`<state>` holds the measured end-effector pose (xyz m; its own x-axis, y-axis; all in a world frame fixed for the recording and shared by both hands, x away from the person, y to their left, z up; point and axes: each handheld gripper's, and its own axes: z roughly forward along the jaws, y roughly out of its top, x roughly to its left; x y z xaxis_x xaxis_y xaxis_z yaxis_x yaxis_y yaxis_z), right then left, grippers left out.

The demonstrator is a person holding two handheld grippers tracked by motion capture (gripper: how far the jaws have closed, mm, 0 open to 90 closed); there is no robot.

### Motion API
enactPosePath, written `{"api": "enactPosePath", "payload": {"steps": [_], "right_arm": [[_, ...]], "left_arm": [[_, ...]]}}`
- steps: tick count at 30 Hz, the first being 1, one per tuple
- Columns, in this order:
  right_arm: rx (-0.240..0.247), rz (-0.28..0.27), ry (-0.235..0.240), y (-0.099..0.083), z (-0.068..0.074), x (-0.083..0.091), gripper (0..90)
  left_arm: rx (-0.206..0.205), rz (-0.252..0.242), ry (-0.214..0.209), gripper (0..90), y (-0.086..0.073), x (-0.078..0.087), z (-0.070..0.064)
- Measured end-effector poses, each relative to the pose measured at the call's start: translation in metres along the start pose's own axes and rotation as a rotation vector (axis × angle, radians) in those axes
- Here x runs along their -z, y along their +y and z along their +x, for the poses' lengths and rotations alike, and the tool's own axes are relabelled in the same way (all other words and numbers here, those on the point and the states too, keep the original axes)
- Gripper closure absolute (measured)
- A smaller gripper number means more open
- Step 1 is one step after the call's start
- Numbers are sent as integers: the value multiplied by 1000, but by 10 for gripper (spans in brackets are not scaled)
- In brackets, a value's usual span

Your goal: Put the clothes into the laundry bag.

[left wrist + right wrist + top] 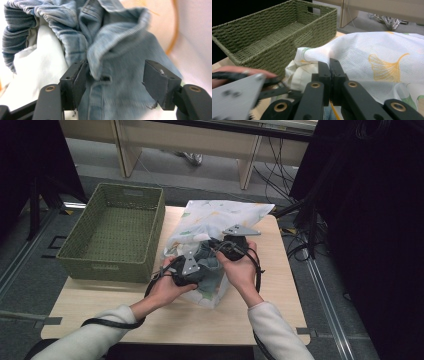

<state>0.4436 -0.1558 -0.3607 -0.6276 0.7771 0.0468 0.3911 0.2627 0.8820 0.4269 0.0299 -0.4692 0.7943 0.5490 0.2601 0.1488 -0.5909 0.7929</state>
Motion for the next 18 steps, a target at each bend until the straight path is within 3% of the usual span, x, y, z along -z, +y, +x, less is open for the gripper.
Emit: {"api": "enactPosePath", "payload": {"steps": [5, 7, 9, 18], "right_arm": [[-4, 4, 4, 0, 2, -1, 900], [9, 4, 0, 0, 1, -1, 900], [6, 4, 1, 0, 2, -2, 900], [6, 10, 9, -1, 1, -3, 900]], "left_arm": [[-32, 88, -82, 367, -17, 5, -9], [-47, 112, -86, 366, -20, 0, -8], [-35, 107, -83, 365, -21, -5, -8], [-59, 147, -82, 360, -21, -27, -6]]}}
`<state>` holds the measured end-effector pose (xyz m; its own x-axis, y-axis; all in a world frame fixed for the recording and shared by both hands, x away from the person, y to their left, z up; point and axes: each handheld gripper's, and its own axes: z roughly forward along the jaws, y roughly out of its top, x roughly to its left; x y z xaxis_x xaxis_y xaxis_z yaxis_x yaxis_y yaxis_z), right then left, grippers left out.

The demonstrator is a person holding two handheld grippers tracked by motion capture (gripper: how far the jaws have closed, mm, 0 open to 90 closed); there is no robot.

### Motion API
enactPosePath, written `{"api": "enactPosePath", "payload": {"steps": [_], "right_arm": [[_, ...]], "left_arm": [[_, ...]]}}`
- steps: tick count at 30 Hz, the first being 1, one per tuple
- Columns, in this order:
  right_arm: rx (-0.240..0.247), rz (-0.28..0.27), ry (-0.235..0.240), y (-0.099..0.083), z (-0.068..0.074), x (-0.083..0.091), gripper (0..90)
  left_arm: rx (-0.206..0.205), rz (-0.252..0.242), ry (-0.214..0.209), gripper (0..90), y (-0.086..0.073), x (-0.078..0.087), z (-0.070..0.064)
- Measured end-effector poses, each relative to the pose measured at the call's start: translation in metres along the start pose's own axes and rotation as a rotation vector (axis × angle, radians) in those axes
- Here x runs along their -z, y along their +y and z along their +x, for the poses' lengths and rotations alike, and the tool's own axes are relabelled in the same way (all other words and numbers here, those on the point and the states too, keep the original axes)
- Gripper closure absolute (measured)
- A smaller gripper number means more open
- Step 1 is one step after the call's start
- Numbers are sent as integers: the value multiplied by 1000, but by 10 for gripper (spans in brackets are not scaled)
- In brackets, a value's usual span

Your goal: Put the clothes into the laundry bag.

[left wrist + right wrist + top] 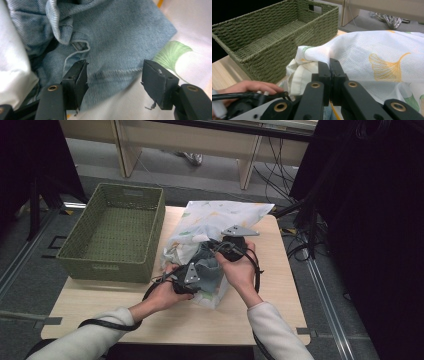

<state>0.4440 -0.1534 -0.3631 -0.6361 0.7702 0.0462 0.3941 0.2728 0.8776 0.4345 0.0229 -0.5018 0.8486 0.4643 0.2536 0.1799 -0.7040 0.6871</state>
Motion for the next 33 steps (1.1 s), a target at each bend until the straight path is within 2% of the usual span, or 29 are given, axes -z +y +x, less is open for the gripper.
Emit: {"api": "enactPosePath", "payload": {"steps": [5, 7, 8, 9, 12, 15, 19, 24, 27, 28, 30, 31, 33], "right_arm": [[2, 0, -2, 0, 0, 0, 900], [-2, 4, 2, 0, 1, 0, 900], [-14, 6, -2, 0, 2, 0, 900], [-1, 3, 0, 0, 1, 0, 900], [0, 7, -2, -1, 0, -1, 900], [-2, 9, -3, -1, 0, -1, 900], [-2, 12, -1, -1, 1, -1, 900], [0, 12, 1, -1, 1, -1, 900], [-12, 17, 0, -1, 1, -1, 900], [-3, 14, 1, -1, 1, -1, 900], [-3, 14, 1, -1, 1, -1, 900], [-14, 15, -1, -1, 1, -1, 900], [-2, 7, -1, -1, 0, -1, 900]], "left_arm": [[9, 20, -19, 363, 4, -9, 3], [33, 20, -30, 386, 5, -11, 4], [47, 19, -41, 403, 6, -12, 5], [55, 20, -52, 424, 6, -13, 5], [71, 25, -73, 499, 8, -14, 7], [77, 32, -104, 582, 9, -15, 7], [62, 52, -119, 651, 12, -15, 9], [70, 66, -114, 777, 14, -14, 10], [68, 75, -110, 808, 16, -14, 10], [70, 74, -104, 813, 17, -14, 10], [80, 59, -91, 821, 17, -12, 10], [99, 35, -79, 824, 18, -11, 10], [132, -6, -60, 827, 19, -8, 11]]}}
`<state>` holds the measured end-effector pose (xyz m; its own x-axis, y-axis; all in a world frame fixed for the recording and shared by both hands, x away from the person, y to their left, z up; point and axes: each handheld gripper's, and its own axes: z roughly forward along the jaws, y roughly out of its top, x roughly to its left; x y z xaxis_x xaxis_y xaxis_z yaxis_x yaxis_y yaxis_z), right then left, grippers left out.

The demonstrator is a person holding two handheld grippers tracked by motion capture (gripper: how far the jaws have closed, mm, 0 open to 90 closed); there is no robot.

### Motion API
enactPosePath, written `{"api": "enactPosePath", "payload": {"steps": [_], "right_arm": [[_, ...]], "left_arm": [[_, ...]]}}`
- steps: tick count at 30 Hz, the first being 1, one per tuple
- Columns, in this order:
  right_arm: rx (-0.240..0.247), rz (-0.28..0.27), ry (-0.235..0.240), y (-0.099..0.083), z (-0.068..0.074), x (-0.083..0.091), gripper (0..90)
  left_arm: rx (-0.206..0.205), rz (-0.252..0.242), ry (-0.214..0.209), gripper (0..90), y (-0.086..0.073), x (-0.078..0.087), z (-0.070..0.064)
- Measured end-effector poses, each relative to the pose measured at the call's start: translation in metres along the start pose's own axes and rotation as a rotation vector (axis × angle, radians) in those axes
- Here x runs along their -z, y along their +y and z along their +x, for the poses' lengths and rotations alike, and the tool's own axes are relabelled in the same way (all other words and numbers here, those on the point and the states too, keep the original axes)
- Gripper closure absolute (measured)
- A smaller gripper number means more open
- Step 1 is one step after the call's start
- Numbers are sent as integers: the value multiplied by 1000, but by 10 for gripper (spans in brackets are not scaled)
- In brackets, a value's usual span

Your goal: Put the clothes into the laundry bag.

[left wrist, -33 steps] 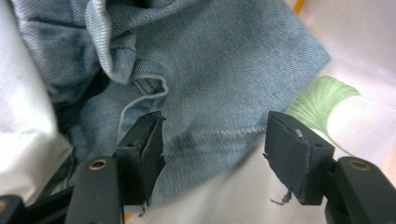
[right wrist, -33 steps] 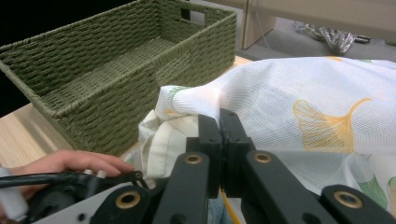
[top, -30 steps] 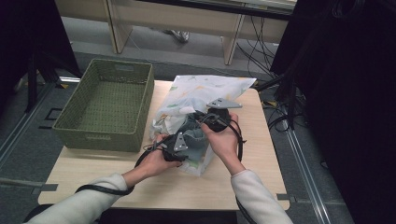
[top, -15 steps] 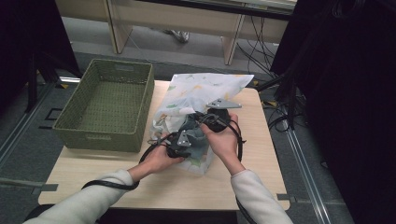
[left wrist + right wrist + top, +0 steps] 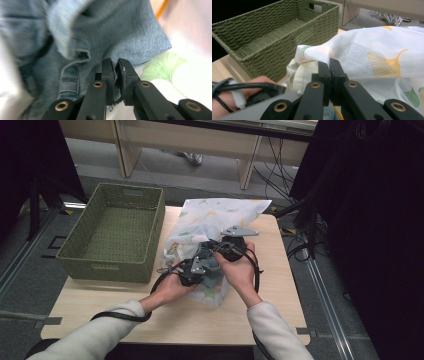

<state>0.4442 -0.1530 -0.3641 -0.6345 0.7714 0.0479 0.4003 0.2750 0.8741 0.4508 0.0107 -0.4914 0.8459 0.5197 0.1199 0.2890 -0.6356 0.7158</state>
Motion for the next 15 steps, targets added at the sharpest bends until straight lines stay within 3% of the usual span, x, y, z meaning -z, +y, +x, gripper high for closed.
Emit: {"api": "enactPosePath", "payload": {"steps": [5, 15], "right_arm": [[0, -2, 0, 0, 0, 0, 900], [-10, -26, 1, 4, 4, 4, 900]], "left_arm": [[76, -111, 60, 833, 8, 11, 7], [123, -300, 206, 839, 23, 24, 15]]}}
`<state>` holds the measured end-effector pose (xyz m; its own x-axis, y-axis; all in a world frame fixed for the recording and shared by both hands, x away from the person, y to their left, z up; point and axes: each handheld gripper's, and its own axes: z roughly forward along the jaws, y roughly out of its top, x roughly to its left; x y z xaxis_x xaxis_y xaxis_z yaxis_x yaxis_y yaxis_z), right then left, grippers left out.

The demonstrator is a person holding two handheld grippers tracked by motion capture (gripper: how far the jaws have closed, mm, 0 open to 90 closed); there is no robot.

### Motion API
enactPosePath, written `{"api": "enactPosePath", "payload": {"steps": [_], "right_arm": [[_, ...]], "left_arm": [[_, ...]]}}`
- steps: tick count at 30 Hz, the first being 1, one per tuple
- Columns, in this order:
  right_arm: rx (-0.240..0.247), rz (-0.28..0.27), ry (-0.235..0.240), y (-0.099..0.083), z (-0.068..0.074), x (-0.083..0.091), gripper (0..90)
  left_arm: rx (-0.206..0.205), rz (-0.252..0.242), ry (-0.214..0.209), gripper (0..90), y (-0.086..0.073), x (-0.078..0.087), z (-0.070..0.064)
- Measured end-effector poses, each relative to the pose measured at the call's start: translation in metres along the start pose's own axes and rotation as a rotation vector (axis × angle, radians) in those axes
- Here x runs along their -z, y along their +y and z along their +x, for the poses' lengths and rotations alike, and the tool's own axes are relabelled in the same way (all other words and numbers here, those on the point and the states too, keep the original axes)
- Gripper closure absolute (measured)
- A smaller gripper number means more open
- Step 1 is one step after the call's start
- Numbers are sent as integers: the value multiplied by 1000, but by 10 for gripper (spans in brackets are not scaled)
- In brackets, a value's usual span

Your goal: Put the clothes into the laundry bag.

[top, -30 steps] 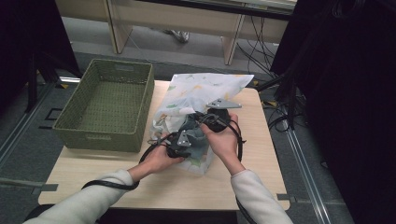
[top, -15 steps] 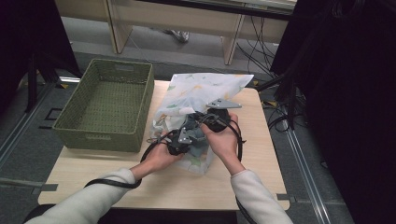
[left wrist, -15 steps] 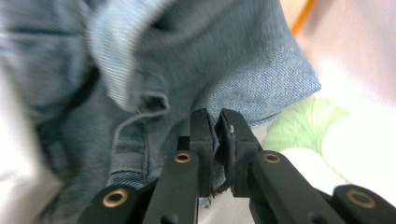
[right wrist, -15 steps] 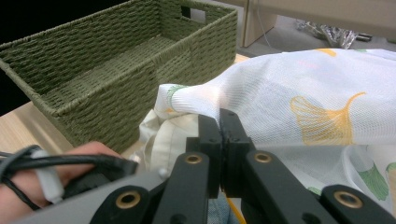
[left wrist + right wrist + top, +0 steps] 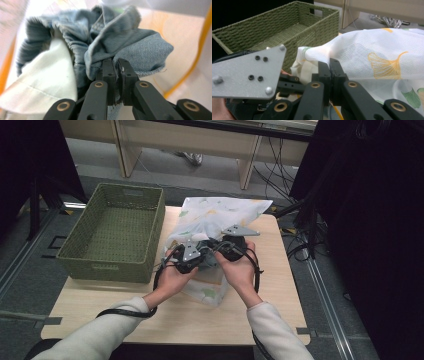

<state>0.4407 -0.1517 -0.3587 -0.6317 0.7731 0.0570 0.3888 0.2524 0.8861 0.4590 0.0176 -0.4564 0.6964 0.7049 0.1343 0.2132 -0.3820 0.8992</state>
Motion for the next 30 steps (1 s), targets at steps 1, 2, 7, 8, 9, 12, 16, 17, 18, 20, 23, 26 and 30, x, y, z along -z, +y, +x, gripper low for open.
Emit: {"api": "enactPosePath", "payload": {"steps": [1, 2, 7, 8, 9, 12, 16, 17, 18, 20, 23, 26, 30], "right_arm": [[4, -4, 1, 1, 0, 0, 900], [4, -6, 3, 1, 0, 1, 900], [0, -9, 7, 1, 1, 1, 900], [0, -10, 5, 1, 1, 1, 900], [0, -14, 4, 1, 0, 1, 900], [-7, -14, 7, 2, -1, 2, 900], [-7, -20, 6, 2, -1, 3, 900], [-5, -22, 7, 3, -1, 3, 900], [-5, -23, 6, 3, -1, 3, 900], [-9, -24, 6, 3, -1, 4, 900], [-8, -25, 4, 3, -2, 4, 900], [-14, -25, 4, 2, -3, 4, 900], [-11, -22, 8, 2, -3, 3, 900]], "left_arm": [[-3, -13, 9, 840, 1, 0, 0], [-4, -20, 15, 840, 2, -1, 0], [-28, -23, 45, 839, -1, -12, -3], [-31, -19, 48, 840, -3, -15, -3], [-31, -18, 53, 839, -5, -18, -4], [-42, -5, 60, 839, -11, -25, -6], [-56, 1, 80, 838, -12, -32, -5], [-60, 0, 88, 839, -12, -33, -4], [-65, -1, 97, 839, -11, -35, -4], [-73, -12, 121, 838, -11, -38, -3], [-74, -18, 144, 837, -13, -41, -1], [-76, 10, 121, 822, -17, -45, -1], [-106, 35, 105, 785, -19, -49, 0]]}}
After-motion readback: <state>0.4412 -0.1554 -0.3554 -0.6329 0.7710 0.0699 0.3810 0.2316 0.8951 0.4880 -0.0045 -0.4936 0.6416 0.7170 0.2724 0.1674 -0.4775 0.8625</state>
